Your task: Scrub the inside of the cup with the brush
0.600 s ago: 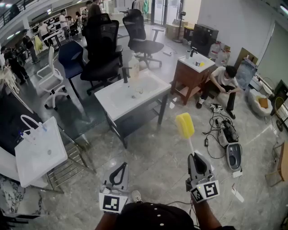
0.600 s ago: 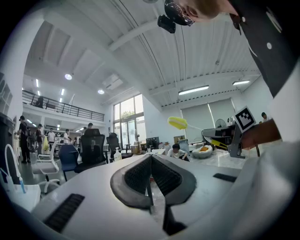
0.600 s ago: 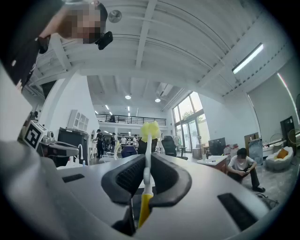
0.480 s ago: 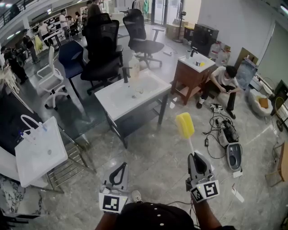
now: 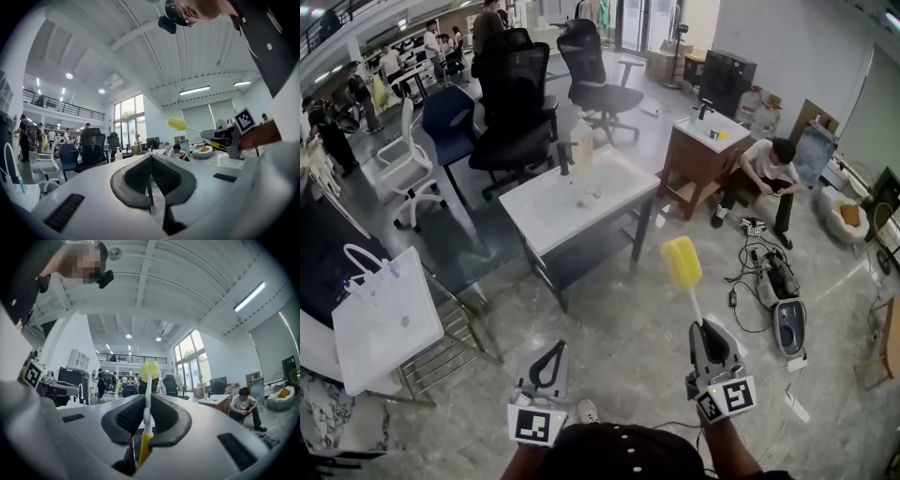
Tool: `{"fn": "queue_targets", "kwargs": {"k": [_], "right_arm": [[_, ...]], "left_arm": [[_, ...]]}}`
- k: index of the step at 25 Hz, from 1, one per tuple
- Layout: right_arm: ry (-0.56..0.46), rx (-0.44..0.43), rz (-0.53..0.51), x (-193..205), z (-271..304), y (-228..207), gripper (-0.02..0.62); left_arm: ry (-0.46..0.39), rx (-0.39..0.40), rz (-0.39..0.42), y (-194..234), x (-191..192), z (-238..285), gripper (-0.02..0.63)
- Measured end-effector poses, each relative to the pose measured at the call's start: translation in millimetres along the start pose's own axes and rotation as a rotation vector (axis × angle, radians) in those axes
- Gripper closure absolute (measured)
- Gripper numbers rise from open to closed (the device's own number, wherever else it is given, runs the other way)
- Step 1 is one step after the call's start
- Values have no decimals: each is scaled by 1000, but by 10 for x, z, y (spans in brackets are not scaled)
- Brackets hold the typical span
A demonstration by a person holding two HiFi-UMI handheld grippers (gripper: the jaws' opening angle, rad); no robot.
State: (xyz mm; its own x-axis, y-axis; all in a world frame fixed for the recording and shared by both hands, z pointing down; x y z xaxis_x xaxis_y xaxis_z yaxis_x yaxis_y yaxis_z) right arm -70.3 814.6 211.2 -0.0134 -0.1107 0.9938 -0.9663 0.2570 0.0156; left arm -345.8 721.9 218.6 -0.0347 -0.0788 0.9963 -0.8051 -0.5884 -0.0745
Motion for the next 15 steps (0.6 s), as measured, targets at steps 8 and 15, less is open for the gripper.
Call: {"fn": "queue_targets", "kwargs": {"k": [8,15], "right_arm": [[-21,19,24,94,307,110,549],[8,17,17,179,485,247,549]], "left_arm": [[-5,23,12,321,14,97,580],[2,26,1,599,77,156,580]]}}
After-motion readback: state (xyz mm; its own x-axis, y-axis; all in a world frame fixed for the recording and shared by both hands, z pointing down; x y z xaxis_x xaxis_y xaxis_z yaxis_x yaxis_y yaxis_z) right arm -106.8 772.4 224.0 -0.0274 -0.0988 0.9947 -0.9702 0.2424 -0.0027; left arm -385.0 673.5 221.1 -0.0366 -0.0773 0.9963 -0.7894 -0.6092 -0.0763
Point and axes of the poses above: the fingertips, and each gripper's own axes: z forward along the fingers, y to its left, x out of its underside, the point moved 5 cm from there along -z, backward along the fingers, and after that the axes turned 14 degrees about -x, right-handed, at the moved point
